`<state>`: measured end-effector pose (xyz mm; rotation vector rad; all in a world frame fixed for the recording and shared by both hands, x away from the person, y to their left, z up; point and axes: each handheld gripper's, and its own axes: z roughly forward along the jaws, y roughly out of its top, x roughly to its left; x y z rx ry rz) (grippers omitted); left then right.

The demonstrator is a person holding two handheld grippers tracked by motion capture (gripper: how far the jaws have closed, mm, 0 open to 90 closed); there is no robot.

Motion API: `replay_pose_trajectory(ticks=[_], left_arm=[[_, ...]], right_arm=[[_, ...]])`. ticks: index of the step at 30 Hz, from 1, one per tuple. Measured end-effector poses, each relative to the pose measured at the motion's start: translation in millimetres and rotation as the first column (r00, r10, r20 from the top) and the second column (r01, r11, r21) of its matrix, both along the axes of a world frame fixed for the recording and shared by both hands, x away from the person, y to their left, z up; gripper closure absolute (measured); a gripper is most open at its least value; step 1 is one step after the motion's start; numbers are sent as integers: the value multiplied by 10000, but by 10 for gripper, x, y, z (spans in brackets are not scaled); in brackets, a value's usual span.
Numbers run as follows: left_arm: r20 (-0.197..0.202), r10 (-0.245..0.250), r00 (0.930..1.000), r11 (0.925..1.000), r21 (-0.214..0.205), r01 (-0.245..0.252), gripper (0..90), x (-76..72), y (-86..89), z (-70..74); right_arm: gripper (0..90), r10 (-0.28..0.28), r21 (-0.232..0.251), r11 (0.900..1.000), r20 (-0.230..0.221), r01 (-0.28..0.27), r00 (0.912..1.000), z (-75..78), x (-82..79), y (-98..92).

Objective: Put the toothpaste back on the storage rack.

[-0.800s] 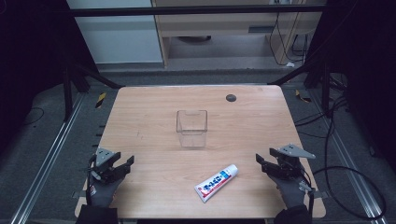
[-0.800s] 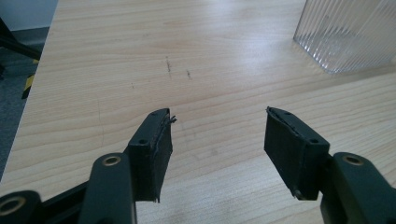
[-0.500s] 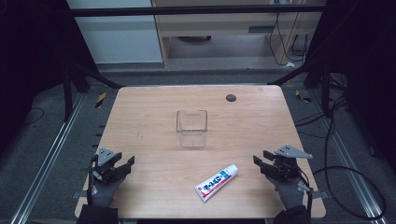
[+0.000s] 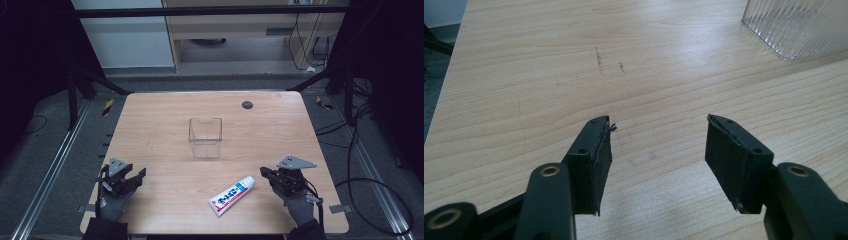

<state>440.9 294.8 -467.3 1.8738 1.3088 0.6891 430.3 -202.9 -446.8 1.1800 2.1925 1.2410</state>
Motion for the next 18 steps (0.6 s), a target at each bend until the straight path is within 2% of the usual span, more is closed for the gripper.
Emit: replay_pose_trajectory(ticks=[8,11,18], left_arm=[[-11,-78,10000,9999,140,78,426,13,-29,-5],[-15,-94,10000,9998,169,94,426,16,-38,-7],[-16,-115,9999,9997,227,115,426,30,-40,-7]], right_arm=[[900,342,-208,9992,-176,-345,9993,-39,65,136],[900,600,-401,9973,-279,-611,9978,-85,153,248],[900,757,-747,9939,-660,-805,9949,-181,297,355]])
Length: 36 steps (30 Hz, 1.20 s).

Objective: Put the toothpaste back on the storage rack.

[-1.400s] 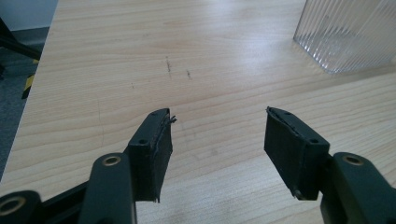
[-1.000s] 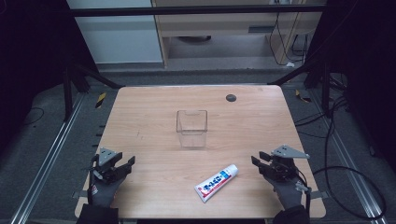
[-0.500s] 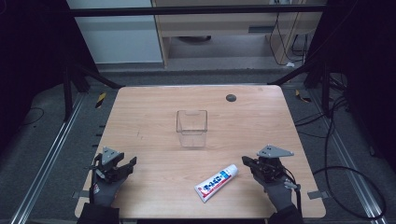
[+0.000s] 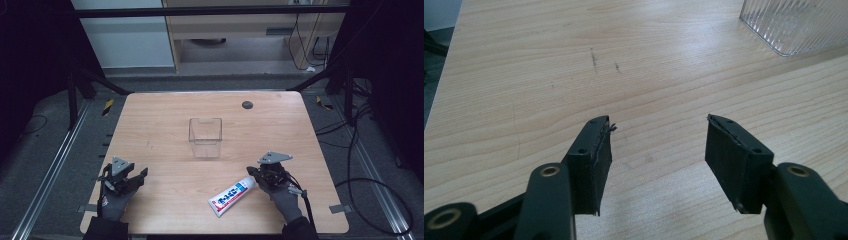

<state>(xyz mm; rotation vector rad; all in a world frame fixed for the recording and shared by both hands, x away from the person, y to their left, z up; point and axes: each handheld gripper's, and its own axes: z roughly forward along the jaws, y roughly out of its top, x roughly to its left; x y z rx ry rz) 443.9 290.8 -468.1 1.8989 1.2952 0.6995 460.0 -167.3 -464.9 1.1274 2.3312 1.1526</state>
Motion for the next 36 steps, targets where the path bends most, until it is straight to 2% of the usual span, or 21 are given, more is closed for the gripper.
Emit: replay_pose_trajectory(ticks=[5,10,34,36], left_arm=[[34,-7,10000,10000,-4,7,426,-3,-4,7],[53,4,10000,10000,39,-4,425,-8,-6,9],[51,19,10000,9999,125,-20,415,-19,2,8],[43,31,10000,9999,124,-32,415,-19,5,8]], right_arm=[[900,83,-290,9995,-285,-91,9996,-63,33,35],[900,177,-420,9989,-335,-191,9993,-82,19,47],[900,240,-626,9977,-574,-276,9981,-74,-214,-100],[900,231,-679,9973,-713,-280,9972,-78,-246,-113]])
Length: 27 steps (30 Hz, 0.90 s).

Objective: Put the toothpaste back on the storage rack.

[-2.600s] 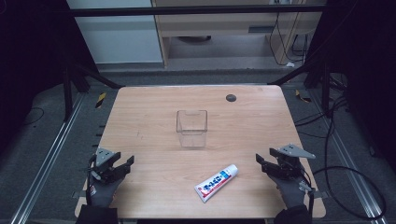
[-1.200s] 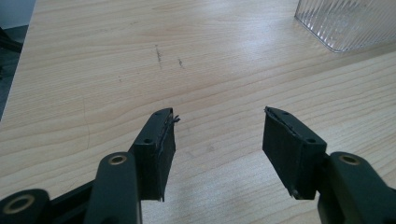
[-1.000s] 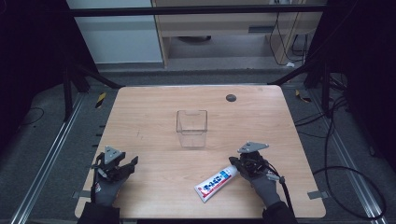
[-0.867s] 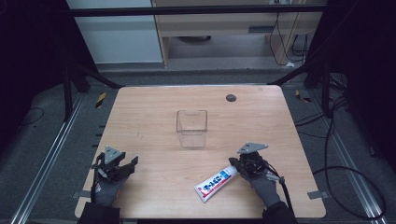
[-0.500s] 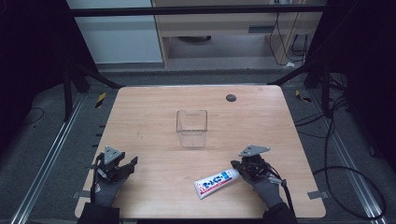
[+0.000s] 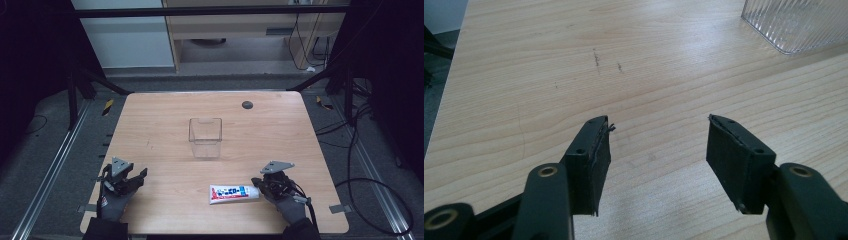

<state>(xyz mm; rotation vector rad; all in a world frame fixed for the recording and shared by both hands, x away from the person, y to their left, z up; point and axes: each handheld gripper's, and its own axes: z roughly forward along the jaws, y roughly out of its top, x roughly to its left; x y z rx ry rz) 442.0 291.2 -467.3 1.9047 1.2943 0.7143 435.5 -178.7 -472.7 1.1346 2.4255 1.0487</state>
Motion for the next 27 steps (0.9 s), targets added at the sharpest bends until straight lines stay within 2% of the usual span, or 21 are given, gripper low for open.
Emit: replay_pose_trajectory(ticks=[14,27], left_arm=[[18,-13,10000,10000,40,13,413,-9,-6,3],[-83,-27,10000,10000,65,28,408,9,-18,-13]], right_arm=[[900,299,-51,9995,-390,-301,9988,-14,-136,-41],[900,698,113,9975,-714,-691,9950,-35,-243,17]])
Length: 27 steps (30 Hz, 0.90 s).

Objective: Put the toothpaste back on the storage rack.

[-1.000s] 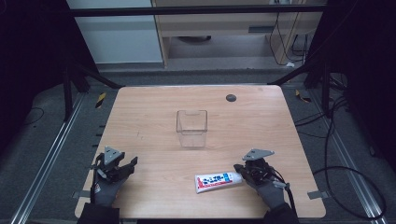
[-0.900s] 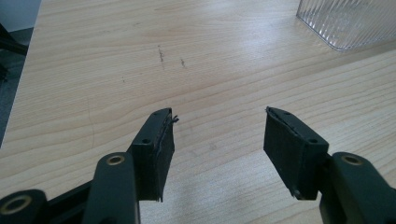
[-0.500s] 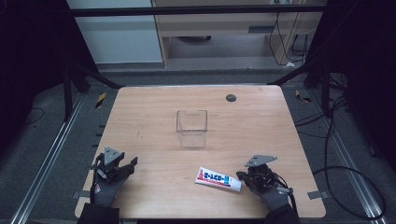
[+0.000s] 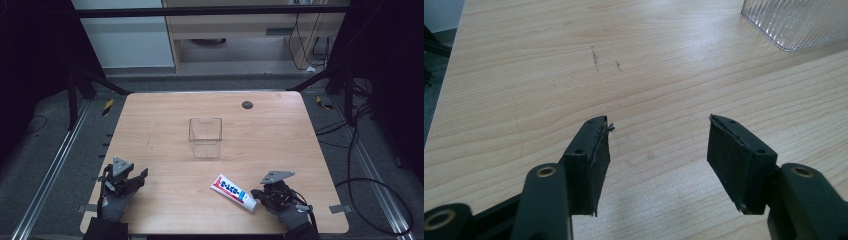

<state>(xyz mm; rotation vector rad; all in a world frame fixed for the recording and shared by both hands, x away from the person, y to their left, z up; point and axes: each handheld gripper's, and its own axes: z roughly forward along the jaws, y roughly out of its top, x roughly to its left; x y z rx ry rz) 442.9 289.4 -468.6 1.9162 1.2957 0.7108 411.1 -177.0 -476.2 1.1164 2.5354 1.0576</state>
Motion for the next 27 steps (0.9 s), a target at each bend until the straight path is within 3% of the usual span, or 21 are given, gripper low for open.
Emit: replay_pose_trajectory(ticks=[11,18,21,24,27], left_arm=[[-5,-14,10000,10000,40,14,407,3,-5,0],[-14,-53,10000,10000,54,54,406,0,-11,-1],[5,-75,10000,10000,62,75,402,-3,-13,1],[-46,-92,9999,9999,85,93,400,7,-13,-8],[-59,-106,9999,9999,97,107,399,10,-13,-10]], right_arm=[[900,499,40,9987,-97,-499,9987,-12,-48,151],[898,494,46,9988,-190,-493,9986,-11,-50,177],[872,182,66,9998,-6,-182,9998,34,-24,149],[756,-335,4,9994,325,335,9989,140,30,117],[703,-541,-41,9985,359,543,9979,188,64,114]])
